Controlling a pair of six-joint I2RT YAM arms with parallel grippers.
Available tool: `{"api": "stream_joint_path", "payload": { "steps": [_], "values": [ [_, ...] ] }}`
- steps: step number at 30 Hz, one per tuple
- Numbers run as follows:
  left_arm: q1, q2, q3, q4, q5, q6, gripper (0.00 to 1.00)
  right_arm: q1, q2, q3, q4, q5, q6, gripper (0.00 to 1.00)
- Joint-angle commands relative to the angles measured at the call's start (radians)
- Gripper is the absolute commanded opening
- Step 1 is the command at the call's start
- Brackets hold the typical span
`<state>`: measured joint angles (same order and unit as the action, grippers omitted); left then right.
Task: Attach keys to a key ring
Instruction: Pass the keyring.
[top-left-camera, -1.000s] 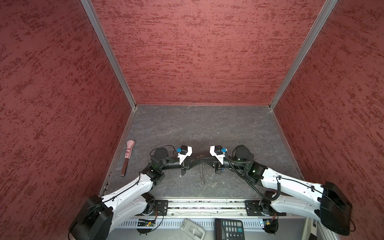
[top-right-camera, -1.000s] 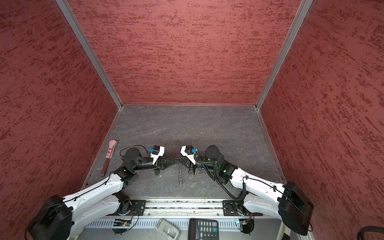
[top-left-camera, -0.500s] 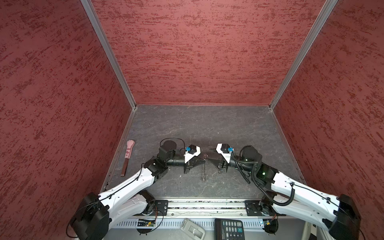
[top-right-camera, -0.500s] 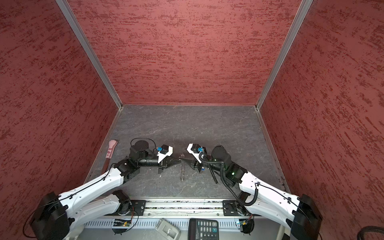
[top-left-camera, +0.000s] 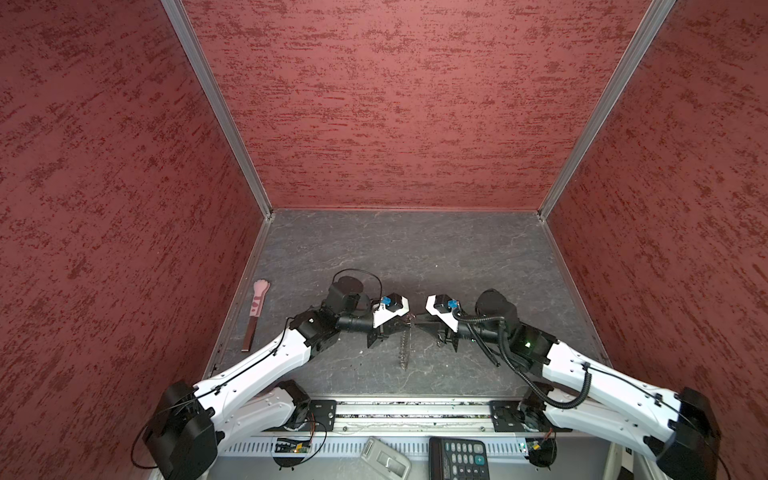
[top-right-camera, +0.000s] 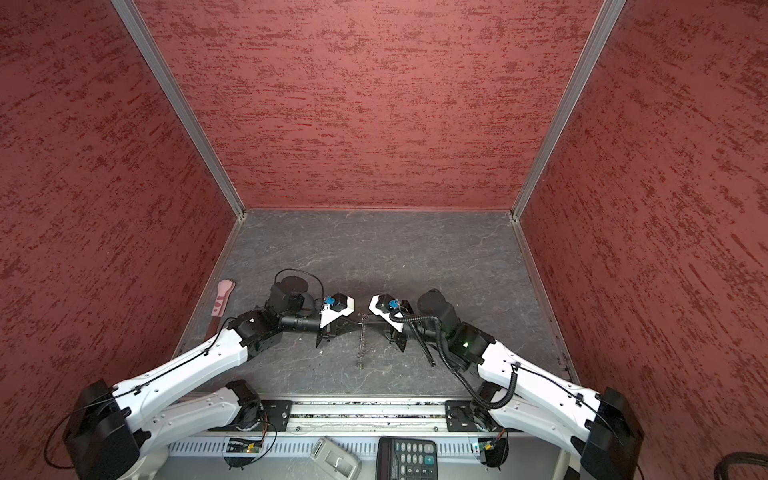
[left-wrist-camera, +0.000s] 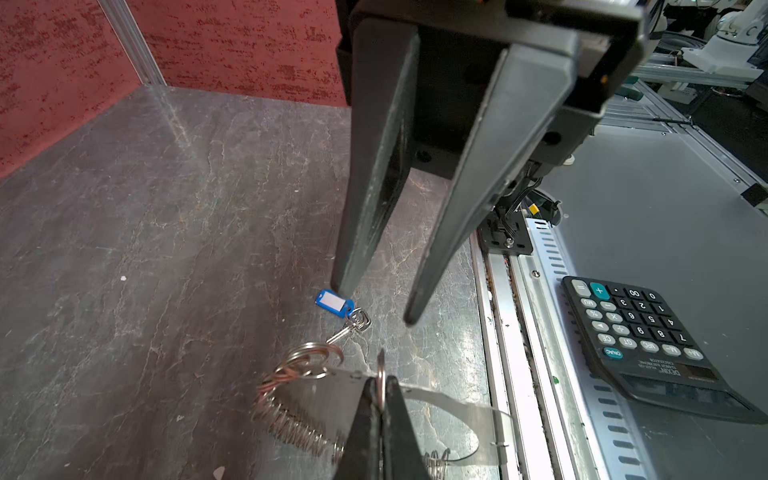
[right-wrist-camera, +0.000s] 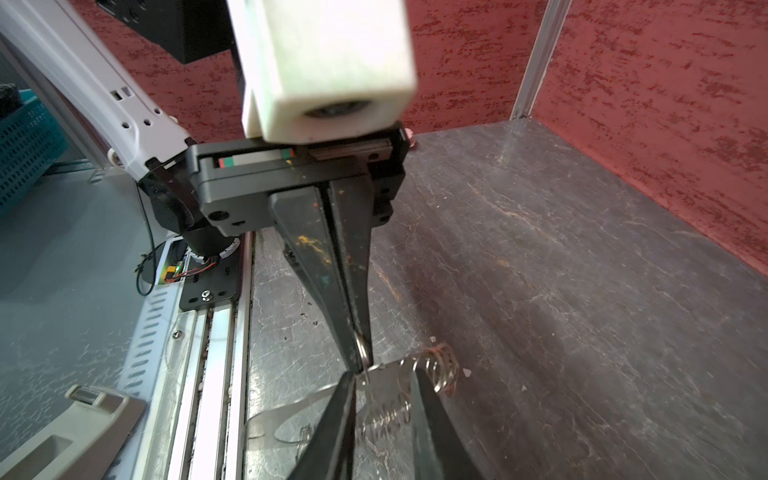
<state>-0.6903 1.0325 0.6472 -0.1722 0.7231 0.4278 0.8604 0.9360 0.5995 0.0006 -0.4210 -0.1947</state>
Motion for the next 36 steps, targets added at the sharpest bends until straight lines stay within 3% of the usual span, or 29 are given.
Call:
{"api": "stream_joint_path", "payload": {
  "steps": [1, 16, 21, 25, 29, 32, 36],
  "values": [
    [-0.003, -0.001, 0.022, -0.006, 0.015, 0.027, 0.0, -0.003, 0.027, 0.052, -0.027, -0.066, -0.024, 0.21],
    [-0.004, -0.013, 0.004, 0.013, 0.043, 0.034, 0.0, -0.003, 0.112, 0.089, -0.052, -0.116, -0.017, 0.11],
    [-0.003, -0.036, -0.019, 0.052, 0.032, 0.024, 0.0, -0.003, 0.119, 0.091, -0.053, -0.115, -0.019, 0.01],
    [-0.002, -0.046, -0.041, 0.088, 0.024, 0.01, 0.01, -0.004, 0.109, 0.086, -0.038, -0.101, -0.014, 0.0],
    [0.03, -0.082, -0.111, 0.224, 0.031, -0.06, 0.17, -0.032, 0.029, 0.022, 0.078, -0.086, 0.037, 0.0],
    [0.087, -0.13, -0.194, 0.391, 0.099, -0.153, 0.32, -0.067, -0.022, -0.044, 0.208, -0.138, 0.106, 0.0],
    [0.127, -0.147, -0.239, 0.508, 0.173, -0.213, 0.36, -0.083, -0.02, -0.076, 0.316, -0.21, 0.147, 0.0]
  ]
}}
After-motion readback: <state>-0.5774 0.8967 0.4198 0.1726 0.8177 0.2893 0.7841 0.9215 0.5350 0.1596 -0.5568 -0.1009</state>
